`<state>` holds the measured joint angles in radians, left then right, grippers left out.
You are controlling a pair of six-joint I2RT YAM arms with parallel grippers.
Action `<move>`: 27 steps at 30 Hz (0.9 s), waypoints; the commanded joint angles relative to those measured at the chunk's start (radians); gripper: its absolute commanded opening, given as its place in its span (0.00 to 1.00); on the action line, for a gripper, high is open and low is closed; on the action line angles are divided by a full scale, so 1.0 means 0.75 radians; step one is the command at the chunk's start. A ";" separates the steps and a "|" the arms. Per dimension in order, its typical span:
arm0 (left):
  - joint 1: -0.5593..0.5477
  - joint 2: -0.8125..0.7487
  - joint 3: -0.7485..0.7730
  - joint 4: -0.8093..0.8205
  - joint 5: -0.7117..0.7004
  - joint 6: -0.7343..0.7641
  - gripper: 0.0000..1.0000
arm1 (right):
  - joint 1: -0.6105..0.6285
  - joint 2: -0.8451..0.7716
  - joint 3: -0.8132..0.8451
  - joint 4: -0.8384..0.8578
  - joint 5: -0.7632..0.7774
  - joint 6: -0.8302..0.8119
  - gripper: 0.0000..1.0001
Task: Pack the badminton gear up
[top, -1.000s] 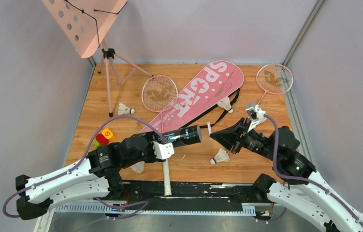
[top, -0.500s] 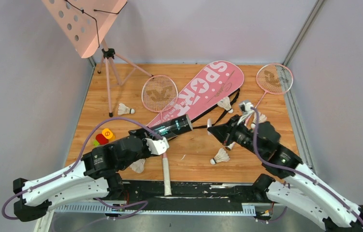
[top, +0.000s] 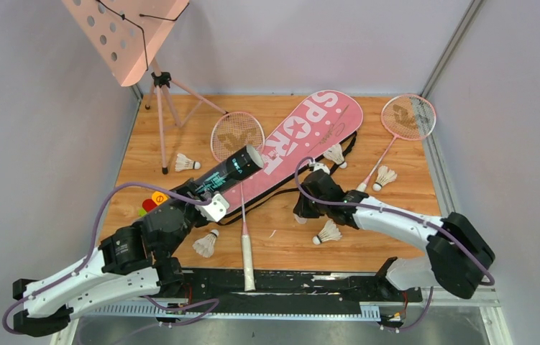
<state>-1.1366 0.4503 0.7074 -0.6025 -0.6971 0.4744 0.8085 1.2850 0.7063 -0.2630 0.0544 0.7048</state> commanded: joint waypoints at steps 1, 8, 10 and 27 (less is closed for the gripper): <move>0.004 0.034 0.000 0.068 -0.035 0.018 0.40 | 0.002 0.099 0.090 0.070 0.009 0.069 0.07; 0.003 0.053 0.001 0.059 -0.018 0.018 0.40 | 0.001 -0.055 0.063 0.030 -0.014 0.025 0.36; 0.003 0.052 -0.002 0.062 -0.012 0.018 0.40 | -0.003 -0.118 0.063 -0.032 -0.001 0.017 0.38; 0.004 0.089 -0.002 0.050 0.039 0.019 0.41 | -0.338 -0.673 -0.144 -0.466 -0.010 0.104 0.46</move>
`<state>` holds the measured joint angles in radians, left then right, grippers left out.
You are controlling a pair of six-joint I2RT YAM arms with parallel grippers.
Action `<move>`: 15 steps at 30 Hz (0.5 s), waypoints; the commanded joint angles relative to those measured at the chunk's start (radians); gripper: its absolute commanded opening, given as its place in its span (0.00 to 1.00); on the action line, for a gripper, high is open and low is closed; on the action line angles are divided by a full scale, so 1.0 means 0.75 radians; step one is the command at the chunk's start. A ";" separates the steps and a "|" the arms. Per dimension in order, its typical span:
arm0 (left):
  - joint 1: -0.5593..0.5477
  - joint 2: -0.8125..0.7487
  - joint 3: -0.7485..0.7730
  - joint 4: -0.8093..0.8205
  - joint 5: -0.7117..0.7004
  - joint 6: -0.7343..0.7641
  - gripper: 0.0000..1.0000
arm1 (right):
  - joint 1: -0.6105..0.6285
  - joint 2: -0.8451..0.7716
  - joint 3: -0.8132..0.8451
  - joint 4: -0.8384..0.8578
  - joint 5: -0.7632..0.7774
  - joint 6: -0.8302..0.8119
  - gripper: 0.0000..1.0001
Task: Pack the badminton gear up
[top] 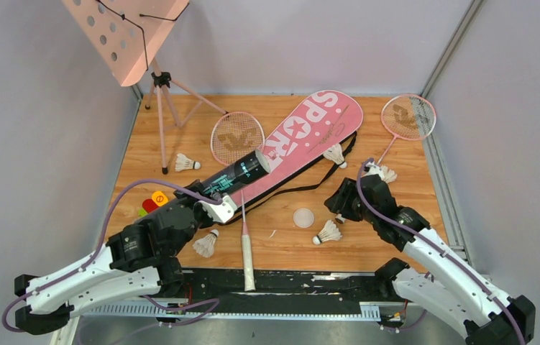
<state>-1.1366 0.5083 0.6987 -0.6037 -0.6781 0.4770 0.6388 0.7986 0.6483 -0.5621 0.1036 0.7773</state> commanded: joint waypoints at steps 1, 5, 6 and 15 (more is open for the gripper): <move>0.003 0.014 0.009 0.051 0.016 0.015 0.41 | -0.144 -0.018 -0.076 -0.062 -0.135 -0.007 0.48; 0.004 0.022 0.008 0.050 0.029 0.014 0.41 | -0.206 0.012 -0.099 -0.043 -0.251 -0.036 0.52; 0.003 0.027 0.007 0.050 0.030 0.014 0.41 | -0.209 0.018 -0.101 -0.038 -0.268 -0.040 0.53; 0.004 0.034 0.007 0.046 0.037 0.014 0.41 | -0.211 0.097 -0.169 0.021 -0.318 -0.031 0.66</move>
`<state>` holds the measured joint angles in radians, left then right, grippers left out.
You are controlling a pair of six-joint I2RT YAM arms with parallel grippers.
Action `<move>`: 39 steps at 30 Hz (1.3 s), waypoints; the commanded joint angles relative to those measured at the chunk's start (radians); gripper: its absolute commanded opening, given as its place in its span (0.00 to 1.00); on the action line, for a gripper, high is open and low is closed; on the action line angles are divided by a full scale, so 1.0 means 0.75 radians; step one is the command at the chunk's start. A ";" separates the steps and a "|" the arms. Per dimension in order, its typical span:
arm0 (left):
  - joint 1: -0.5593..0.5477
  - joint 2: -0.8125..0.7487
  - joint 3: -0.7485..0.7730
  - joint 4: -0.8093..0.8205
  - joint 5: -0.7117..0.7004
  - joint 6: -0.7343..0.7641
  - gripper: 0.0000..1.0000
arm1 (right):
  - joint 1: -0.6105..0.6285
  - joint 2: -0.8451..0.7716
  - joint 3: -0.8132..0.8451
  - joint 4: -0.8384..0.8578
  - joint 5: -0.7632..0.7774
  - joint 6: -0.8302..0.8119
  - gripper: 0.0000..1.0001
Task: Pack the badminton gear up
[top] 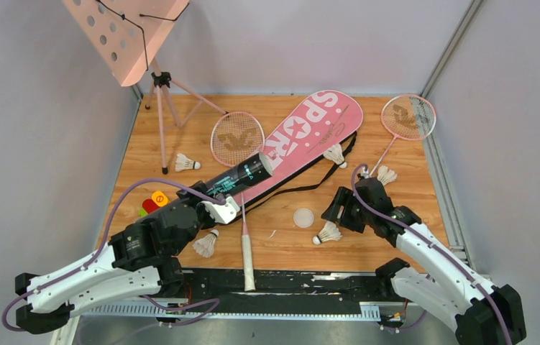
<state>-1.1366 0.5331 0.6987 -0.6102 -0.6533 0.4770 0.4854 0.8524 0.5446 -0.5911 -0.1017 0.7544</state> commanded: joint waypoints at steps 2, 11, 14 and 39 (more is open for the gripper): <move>0.004 0.004 0.008 0.054 0.006 0.013 0.41 | -0.007 0.044 -0.047 0.081 -0.043 0.005 0.68; 0.004 0.014 0.008 0.053 0.017 0.013 0.41 | -0.009 0.111 -0.073 0.172 -0.180 -0.033 0.53; 0.003 0.017 0.007 0.051 0.020 0.013 0.41 | -0.006 0.077 -0.071 0.172 -0.183 -0.043 0.43; 0.004 0.070 0.002 0.041 0.249 0.023 0.42 | -0.007 -0.371 0.090 0.313 -0.233 -0.066 0.00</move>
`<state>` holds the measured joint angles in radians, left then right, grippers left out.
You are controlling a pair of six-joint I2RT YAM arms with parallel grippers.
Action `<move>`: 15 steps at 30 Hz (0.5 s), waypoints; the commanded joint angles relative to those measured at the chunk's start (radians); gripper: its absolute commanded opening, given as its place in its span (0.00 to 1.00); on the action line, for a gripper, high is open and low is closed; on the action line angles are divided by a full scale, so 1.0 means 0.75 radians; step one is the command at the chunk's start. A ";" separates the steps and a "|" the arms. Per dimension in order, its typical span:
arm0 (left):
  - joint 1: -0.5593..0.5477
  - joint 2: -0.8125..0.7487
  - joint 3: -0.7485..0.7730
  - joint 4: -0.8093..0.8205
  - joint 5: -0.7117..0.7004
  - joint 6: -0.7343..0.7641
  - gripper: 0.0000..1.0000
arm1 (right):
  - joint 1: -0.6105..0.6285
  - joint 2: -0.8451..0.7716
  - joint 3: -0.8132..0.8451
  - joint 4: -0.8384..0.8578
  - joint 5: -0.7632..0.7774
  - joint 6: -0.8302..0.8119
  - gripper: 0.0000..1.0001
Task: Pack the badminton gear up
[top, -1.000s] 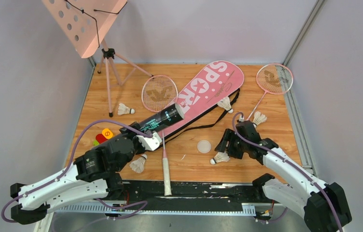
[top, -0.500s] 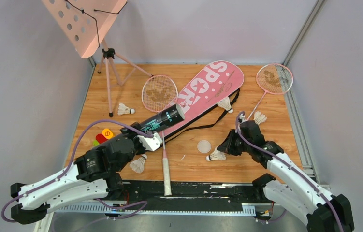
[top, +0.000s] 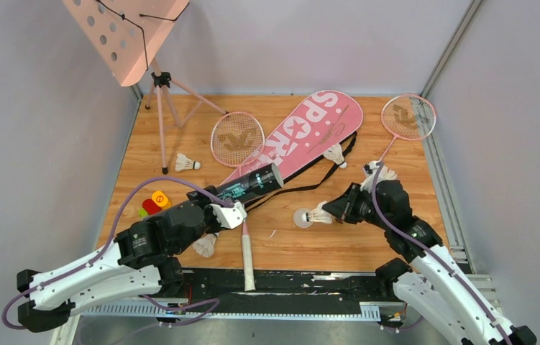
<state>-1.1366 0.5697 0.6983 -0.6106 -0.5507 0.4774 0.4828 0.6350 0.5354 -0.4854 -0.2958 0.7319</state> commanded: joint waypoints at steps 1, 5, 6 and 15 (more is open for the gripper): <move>0.004 0.022 0.002 0.043 0.146 0.023 0.43 | -0.003 -0.097 0.108 0.204 0.024 -0.045 0.00; 0.003 0.020 -0.007 0.055 0.244 0.028 0.43 | -0.003 -0.153 0.110 0.368 -0.004 -0.090 0.00; 0.003 0.021 -0.012 0.057 0.251 0.030 0.43 | -0.003 -0.158 0.103 0.403 -0.010 -0.096 0.00; 0.004 0.109 -0.003 0.025 0.226 0.019 0.44 | -0.002 -0.160 0.149 0.598 -0.113 -0.059 0.00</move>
<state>-1.1366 0.6479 0.6804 -0.6197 -0.3813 0.4808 0.4828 0.5167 0.5987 -0.1413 -0.3485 0.6865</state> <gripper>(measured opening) 0.731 0.011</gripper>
